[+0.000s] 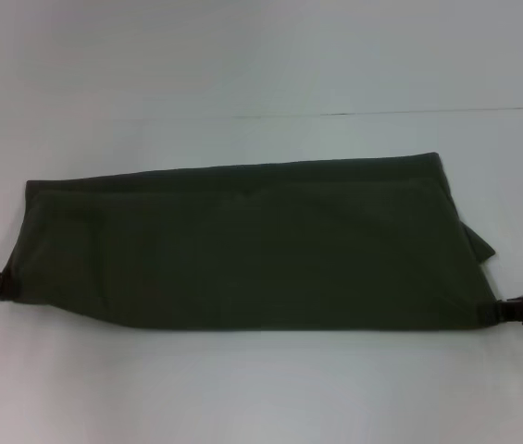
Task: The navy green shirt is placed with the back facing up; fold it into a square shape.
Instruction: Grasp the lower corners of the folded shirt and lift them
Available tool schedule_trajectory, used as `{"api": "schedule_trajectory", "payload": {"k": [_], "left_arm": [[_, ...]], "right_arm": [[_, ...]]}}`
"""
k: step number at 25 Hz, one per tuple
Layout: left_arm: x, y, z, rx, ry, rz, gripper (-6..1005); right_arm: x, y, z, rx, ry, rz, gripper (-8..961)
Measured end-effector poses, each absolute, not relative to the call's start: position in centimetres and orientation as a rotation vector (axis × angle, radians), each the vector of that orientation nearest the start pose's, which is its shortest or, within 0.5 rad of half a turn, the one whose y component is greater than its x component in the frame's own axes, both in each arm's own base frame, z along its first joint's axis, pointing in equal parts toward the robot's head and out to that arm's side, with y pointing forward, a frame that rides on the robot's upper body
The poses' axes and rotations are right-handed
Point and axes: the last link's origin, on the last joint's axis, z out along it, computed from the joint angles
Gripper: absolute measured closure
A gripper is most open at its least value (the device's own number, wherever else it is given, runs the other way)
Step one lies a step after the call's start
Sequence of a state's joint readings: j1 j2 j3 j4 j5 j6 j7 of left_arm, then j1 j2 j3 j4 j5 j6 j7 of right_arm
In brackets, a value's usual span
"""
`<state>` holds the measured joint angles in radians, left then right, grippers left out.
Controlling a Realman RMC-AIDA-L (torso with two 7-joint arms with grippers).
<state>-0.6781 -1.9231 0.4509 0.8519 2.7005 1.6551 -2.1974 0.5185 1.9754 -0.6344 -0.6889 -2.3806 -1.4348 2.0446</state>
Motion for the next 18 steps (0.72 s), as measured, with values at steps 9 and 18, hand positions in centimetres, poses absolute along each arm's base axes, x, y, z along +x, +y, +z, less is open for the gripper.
{"api": "schedule_trajectory", "payload": {"k": [9,18], "left_arm": [[-31.2,35.9,10.4,-2.312,-1.535,0.019,986],[-30.6,36.6,10.7,-2.309,-1.525,0.000,949]], "right_arm": [[33.4,33.1,3.6,-2.404,1.497,0.203,831],[31.7,34.5,5.0,-2.433,1.500,0.267,734]]}}
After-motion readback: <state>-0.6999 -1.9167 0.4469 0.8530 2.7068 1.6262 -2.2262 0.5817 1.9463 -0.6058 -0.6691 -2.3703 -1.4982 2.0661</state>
